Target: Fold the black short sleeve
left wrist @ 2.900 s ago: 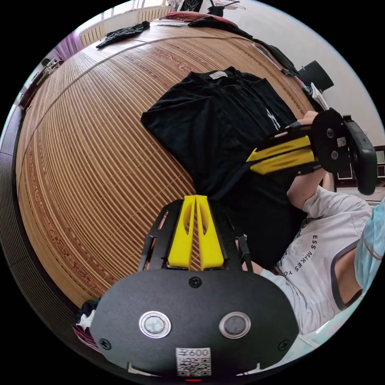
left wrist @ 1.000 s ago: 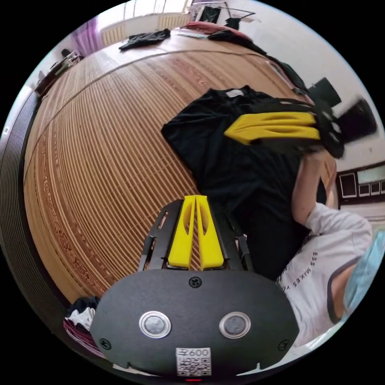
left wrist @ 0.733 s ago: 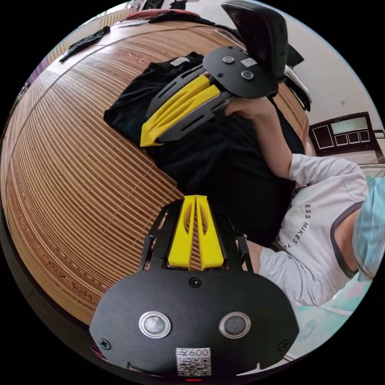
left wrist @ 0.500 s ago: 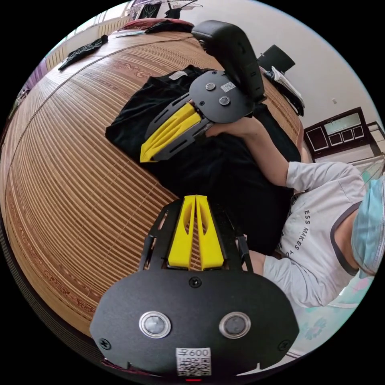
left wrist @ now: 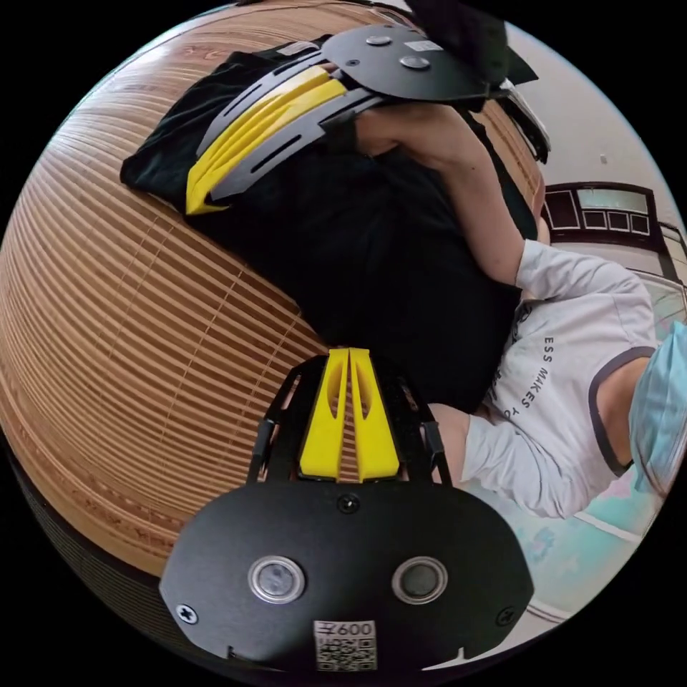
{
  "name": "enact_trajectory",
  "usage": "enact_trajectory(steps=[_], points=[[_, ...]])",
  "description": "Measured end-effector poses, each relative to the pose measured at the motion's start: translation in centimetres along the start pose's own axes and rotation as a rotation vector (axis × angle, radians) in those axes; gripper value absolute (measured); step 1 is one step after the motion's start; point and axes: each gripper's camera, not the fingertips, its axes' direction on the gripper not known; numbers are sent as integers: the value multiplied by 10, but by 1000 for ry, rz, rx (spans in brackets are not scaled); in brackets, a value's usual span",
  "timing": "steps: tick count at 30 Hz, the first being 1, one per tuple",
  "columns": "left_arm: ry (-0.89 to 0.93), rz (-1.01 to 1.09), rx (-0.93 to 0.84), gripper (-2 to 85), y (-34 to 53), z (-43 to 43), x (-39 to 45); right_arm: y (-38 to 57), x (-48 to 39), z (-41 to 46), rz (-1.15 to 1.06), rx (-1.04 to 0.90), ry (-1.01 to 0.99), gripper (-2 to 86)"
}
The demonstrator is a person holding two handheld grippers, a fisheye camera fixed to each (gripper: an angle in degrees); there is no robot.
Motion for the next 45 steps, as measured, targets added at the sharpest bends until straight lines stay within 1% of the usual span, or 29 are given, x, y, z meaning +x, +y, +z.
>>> enact_trajectory(steps=[2,5,7,10,13,15,17,19,25,28,31,35,45], points=[[-89,-61,25,1,13,-10,18,-14,0,-14,2,11,-22,-8],[-187,-30,109,1,27,-22,36,-29,2,-39,12,65,-84,-8],[-209,-25,144,1,30,-24,33,-37,2,-48,2,64,-104,-8],[-199,-48,148,1,26,-19,14,-50,6,-48,19,34,-54,-8],[-214,-23,130,1,18,-10,3,-61,16,-32,43,-8,-37,-8],[-209,-30,98,0,15,-4,-3,-65,27,-35,86,31,-74,-8],[-192,36,105,0,15,1,1,-71,43,-37,152,36,-141,-8],[-206,79,109,0,14,3,6,-76,49,-38,168,40,-162,-8],[-251,119,72,0,1,10,-1,-92,47,-40,174,41,-142,-9],[-196,84,23,1,-7,22,-20,-99,41,-39,173,41,-109,-8],[-153,63,34,1,-9,21,-37,-105,33,-37,160,39,-77,-9],[-143,28,60,1,-7,18,-50,-108,28,-34,159,39,-63,-9],[-105,-60,53,0,-16,12,-82,-99,21,-29,171,42,-72,-8]])
